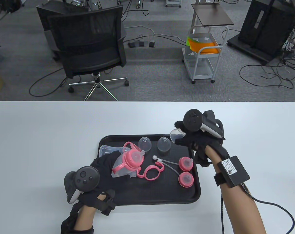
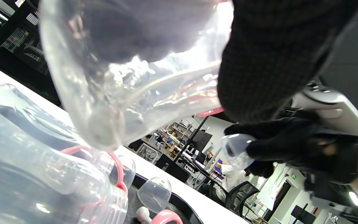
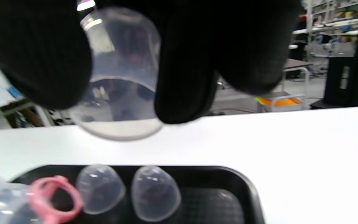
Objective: Assemble baby bottles from components
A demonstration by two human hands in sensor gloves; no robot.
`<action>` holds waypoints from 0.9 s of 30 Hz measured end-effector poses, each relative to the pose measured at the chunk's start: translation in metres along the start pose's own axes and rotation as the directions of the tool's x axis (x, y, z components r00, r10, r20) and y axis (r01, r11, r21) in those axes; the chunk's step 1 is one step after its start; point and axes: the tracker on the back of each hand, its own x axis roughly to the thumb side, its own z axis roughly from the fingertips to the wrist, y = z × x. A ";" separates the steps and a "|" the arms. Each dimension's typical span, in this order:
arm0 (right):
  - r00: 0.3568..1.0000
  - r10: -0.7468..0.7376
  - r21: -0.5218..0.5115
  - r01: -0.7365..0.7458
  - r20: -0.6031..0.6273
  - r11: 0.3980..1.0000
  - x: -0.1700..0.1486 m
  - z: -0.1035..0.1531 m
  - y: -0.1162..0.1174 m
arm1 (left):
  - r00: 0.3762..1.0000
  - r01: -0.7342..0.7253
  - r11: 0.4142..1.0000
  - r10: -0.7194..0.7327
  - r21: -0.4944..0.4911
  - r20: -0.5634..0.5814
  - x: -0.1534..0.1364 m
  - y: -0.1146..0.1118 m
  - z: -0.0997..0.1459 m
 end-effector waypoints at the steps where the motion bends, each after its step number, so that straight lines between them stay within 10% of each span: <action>1: 1.000 -0.023 -0.020 0.024 0.014 1.000 0.002 0.007 -0.003 | 1.000 0.000 1.000 0.000 -0.001 0.000 0.000 0.000 0.000; 16: 0.841 -0.384 -0.079 0.444 0.381 0.893 0.044 0.082 -0.020 | 0.998 0.032 0.999 -0.031 -0.011 0.050 0.008 -0.004 0.000; 27: 0.845 -0.265 -0.045 0.321 0.464 0.946 0.088 0.098 -0.010 | 0.990 0.074 0.997 -0.073 -0.004 0.121 0.022 -0.005 0.002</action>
